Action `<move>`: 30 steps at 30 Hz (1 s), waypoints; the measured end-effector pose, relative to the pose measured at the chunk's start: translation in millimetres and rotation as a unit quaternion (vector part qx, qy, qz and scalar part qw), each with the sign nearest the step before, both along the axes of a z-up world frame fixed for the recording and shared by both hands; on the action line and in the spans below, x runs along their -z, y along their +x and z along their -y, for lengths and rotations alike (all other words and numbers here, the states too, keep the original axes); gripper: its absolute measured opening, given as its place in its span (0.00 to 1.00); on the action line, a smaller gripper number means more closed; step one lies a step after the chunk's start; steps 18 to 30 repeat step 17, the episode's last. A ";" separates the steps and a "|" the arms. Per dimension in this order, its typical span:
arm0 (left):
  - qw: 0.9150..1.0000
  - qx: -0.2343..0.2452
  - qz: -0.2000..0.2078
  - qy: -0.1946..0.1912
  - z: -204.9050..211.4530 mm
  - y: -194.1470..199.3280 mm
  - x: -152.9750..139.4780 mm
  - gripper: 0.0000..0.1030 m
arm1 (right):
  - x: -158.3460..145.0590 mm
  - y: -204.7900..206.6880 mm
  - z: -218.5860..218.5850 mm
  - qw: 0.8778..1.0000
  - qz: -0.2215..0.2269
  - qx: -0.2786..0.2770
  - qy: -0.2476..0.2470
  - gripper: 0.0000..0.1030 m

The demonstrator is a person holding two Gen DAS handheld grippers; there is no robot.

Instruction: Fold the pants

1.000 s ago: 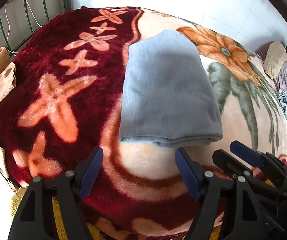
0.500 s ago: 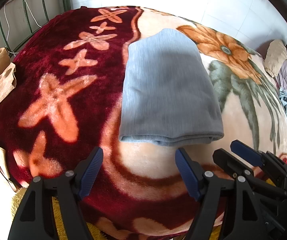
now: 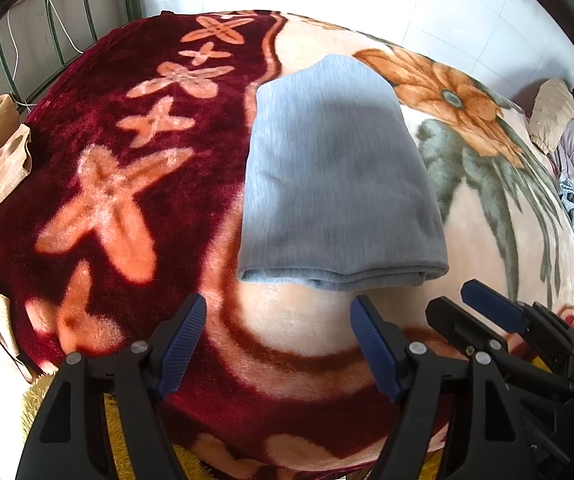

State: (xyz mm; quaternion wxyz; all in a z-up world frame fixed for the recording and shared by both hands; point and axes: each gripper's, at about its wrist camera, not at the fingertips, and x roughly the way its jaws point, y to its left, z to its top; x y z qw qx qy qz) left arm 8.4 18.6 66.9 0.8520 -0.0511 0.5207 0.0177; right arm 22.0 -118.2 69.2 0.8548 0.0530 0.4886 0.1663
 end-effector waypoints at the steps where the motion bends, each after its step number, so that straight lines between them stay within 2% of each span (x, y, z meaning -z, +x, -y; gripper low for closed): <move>1: 1.000 0.000 0.000 0.000 0.1 0.4 0.2 0.76 | -0.3 -0.2 0.2 1.000 0.000 0.000 0.000 0.44; 30: 1.000 0.003 -0.003 -0.002 0.4 0.1 3.1 0.76 | 0.5 -2.2 -3.7 1.000 0.000 0.002 0.001 0.44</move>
